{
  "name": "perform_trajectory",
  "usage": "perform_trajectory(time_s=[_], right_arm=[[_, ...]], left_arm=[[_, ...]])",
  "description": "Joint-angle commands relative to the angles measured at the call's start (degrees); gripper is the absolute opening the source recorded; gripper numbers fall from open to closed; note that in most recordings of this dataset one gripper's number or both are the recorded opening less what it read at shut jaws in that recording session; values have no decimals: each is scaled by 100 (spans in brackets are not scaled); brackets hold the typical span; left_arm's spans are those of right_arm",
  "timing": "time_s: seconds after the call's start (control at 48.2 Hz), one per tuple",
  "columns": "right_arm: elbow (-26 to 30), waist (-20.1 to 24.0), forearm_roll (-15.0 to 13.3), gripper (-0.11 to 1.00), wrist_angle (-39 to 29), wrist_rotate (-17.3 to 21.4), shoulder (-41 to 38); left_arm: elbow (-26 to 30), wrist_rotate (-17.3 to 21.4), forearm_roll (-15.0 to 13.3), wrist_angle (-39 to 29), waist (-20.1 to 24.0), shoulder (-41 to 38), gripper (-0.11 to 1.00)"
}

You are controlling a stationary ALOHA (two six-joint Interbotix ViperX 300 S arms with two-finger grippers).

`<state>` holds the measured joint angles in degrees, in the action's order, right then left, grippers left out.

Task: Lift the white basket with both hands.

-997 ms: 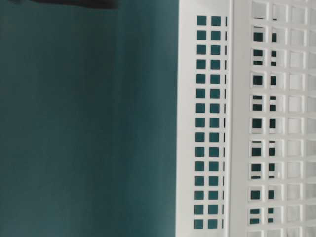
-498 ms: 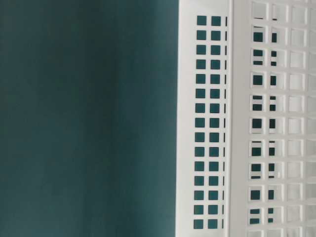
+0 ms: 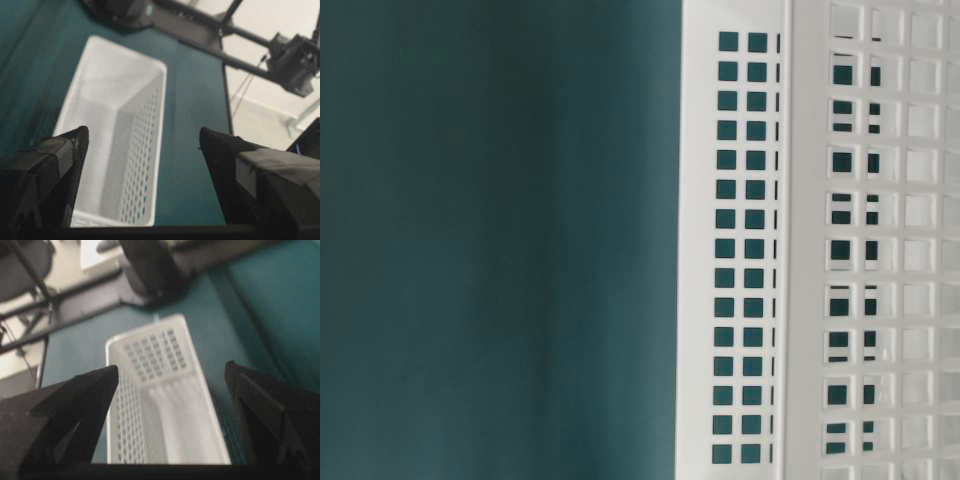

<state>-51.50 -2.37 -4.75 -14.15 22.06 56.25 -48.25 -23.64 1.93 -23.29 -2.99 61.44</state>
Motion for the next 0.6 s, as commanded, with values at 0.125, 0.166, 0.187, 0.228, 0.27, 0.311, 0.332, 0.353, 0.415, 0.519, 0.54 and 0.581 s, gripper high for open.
perform_trajectory(time_s=[0.125, 0.166, 0.187, 0.228, 0.27, 0.311, 0.332, 0.353, 0.415, 0.519, 0.54, 0.581], right_arm=[[-53, -9, -18, 93, 79, -44, 237], [-62, -9, -18, 93, 79, -44, 255], [-70, -9, -18, 93, 79, -44, 255], [-79, -9, -18, 93, 88, -44, 255], [-79, -9, -18, 93, 88, -44, 255], [-79, -9, -18, 93, 88, -44, 255], [-79, -9, -18, 93, 88, -44, 255], [-79, -9, -18, 93, 97, -44, 246], [-88, -9, -18, 93, 114, -44, 246], [-105, -9, -18, 93, 114, -44, 237], [-105, -9, -18, 93, 114, -44, 237], [-114, -9, -18, 93, 114, -44, 237]], left_arm=[[79, 0, 26, 53, 0, 158, 90], [79, 9, 26, 53, 0, 158, 90], [70, 9, 26, 62, 0, 158, 90], [70, 9, 26, 53, -9, 158, 90], [70, 9, 18, 53, -9, 158, 90], [62, 9, 18, 53, 0, 158, 90], [53, 9, 18, 53, -9, 158, 90], [53, 9, 18, 53, 0, 158, 90], [35, 9, 26, 53, 0, 149, 90], [26, 9, 18, 53, 0, 141, 90], [18, 9, 26, 62, 0, 141, 90], [18, 9, 26, 53, -9, 141, 90]])
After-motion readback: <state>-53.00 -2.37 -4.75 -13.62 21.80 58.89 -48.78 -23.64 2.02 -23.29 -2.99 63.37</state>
